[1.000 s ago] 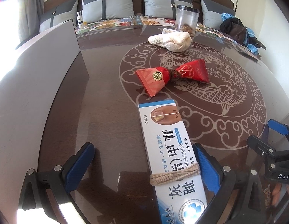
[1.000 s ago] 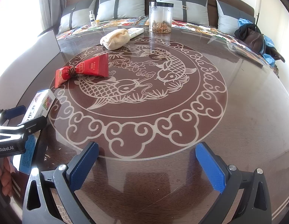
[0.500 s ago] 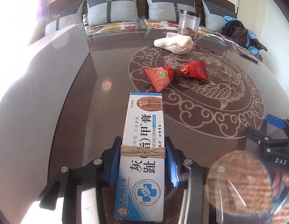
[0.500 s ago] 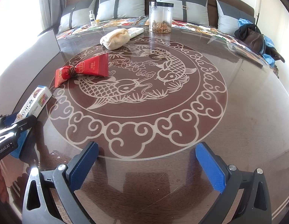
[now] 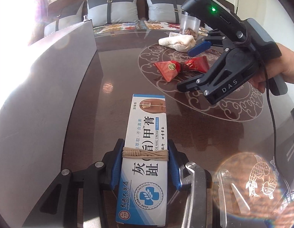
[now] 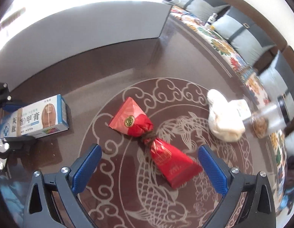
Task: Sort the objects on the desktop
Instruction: 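Grasp the red packet with the right tool while the left tool holds the nail cream box, then carry nail cream box and red packet into the white bin and open both tools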
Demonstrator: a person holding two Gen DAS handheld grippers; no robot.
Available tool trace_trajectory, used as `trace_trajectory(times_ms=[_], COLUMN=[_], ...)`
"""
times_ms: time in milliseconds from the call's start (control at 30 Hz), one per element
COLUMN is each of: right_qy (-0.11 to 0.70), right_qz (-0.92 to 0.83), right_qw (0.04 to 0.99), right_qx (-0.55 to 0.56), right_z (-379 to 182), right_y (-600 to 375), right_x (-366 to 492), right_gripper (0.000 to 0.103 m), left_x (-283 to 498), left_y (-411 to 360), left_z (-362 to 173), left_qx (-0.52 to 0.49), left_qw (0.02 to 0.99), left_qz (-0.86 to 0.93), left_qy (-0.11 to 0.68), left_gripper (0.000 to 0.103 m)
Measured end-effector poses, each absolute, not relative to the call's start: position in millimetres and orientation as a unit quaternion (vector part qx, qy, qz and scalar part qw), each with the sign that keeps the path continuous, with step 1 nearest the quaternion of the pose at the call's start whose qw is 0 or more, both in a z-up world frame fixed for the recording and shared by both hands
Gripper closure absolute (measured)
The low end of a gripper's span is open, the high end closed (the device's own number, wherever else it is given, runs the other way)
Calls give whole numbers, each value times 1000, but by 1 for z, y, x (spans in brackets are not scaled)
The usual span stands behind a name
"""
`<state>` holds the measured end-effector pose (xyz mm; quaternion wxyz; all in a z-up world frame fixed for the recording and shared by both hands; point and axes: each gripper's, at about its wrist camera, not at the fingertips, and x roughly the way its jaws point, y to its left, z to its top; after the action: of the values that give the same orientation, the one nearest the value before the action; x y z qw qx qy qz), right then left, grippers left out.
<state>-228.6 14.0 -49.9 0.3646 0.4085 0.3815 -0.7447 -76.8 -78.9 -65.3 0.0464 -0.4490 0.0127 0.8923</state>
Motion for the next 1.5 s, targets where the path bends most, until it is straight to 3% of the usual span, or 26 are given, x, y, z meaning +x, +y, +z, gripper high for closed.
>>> trace_trajectory(times_ms=[33,100,133,167,233,400,567,867,1033,1133,1200,1233,1267,1300,1400,1500], right_qy=[385,334,298,276,251,170,82,29,11,29,53,65,72,69,40,39], right_qz=[-732,-728,-725,-727,-740,-770,-800,-819,-801,-793,-782,-780,-783,-787,-794,-829], right_qw=[371,382,385,375,345,307,287,380,429,427,420,408,397,393,401,384], right_qx=[422,462,487,504,520,532,520,429,418,433,458,470,474,471,456,404], right_z=[-55,-54,-52,-51,-48,-33,11,114,119,96,69,57,48,42,43,53], right_y=[8,12,17,24,40,85,100,-32,-129,-182,-207,-215,-216,-210,-179,-121], right_x=[-232,-246,-252,-254,-250,-214,-195,-164,-149,-147,-147,-146,-144,-142,-130,-110], right_gripper=[8,38,71,82,83,83,83,83,83,82,74,61,55,53,38,14], left_x=[-77,-76,-74,-73,-69,-54,-37,2,1,-14,-24,-20,-16,-3,18,34], left_y=[-80,-83,-86,-87,-90,-96,-113,-220,-312,-341,-348,-349,-347,-348,-331,-304], left_z=[-65,-64,-64,-64,-64,-49,0,91,73,37,10,0,-6,-9,0,26], left_qx=[-449,-447,-445,-444,-442,-424,-377,-290,-317,-390,-449,-465,-468,-462,-430,-392], left_qw=[48,48,48,48,49,59,73,20,-74,-111,-146,-156,-152,-146,-148,-133], left_qz=[892,893,894,895,895,900,916,944,930,900,869,860,859,862,883,904], left_qy=[8,-6,-16,-23,-38,-76,-117,-156,-172,-159,-146,-141,-143,-148,-115,-105], left_gripper=[60,60,60,60,60,60,60,60,60,59,58,57,56,51,37,30])
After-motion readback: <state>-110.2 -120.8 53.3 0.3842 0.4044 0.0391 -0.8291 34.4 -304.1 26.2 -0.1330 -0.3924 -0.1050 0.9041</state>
